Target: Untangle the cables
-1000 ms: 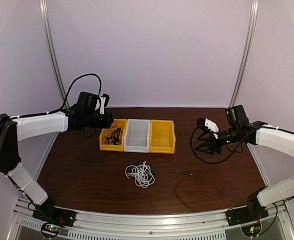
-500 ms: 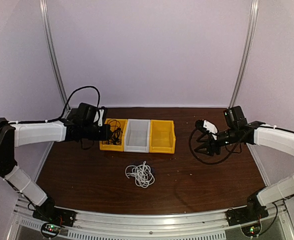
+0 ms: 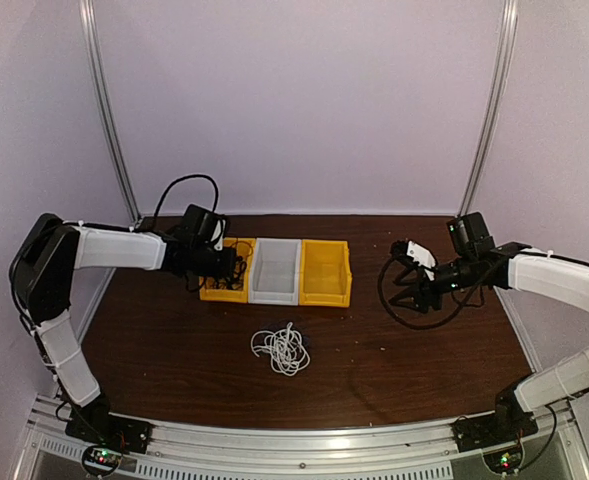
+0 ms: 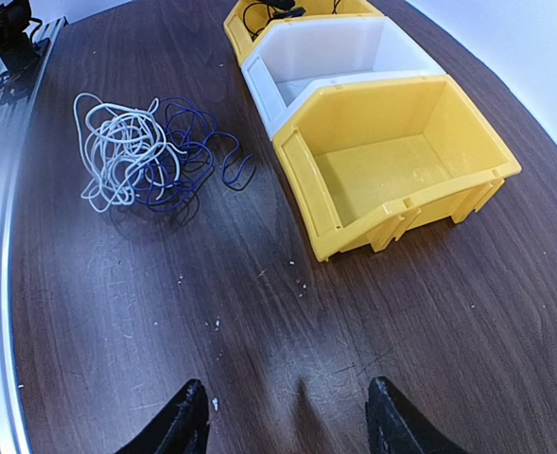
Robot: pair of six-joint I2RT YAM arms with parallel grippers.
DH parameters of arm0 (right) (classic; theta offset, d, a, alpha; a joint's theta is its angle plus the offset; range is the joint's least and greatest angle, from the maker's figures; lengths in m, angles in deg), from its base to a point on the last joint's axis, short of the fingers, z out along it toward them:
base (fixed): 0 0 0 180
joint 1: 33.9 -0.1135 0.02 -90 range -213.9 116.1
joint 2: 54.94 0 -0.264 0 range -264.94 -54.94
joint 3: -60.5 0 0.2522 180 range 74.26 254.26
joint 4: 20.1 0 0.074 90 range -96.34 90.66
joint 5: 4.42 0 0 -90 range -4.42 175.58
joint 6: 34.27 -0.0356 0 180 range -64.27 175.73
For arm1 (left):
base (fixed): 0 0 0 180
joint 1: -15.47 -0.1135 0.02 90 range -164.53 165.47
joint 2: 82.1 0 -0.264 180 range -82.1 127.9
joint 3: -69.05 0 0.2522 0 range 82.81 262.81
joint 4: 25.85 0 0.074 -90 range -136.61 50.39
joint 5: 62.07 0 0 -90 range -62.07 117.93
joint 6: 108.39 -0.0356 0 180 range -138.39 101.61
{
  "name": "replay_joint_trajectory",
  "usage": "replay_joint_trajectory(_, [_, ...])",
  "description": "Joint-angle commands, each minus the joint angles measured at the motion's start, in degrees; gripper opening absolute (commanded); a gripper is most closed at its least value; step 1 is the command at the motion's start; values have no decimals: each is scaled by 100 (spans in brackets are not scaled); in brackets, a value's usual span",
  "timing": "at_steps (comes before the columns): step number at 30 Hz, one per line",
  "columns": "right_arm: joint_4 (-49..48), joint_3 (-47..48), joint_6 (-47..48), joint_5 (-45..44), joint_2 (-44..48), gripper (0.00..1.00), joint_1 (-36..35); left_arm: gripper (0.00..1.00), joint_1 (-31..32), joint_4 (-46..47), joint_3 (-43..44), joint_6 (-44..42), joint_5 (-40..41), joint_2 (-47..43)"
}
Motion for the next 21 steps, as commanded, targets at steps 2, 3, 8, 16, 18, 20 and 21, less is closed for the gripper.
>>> replay_joint_trajectory(2, [1,6,64,-70,74,57,30,0,2,88,323,199,130,431])
replay_joint_trajectory(3, [1,6,64,-70,70,58,30,0,2,97,345,238,158,486])
replay_joint_trajectory(8, [10,6,73,-79,60,58,28,0,2,106,347,340,152,627])
replay_joint_trajectory(16, [10,6,90,-100,17,58,30,0,2,-4,232,350,56,357])
replay_joint_trajectory(18, [17,11,91,-96,8,57,28,1,1,-65,202,341,78,213])
replay_joint_trajectory(20, [19,15,91,-97,5,58,30,12,2,-186,192,322,121,57])
replay_joint_trajectory(21, [19,11,91,-94,8,57,30,18,2,-246,184,311,132,-35])
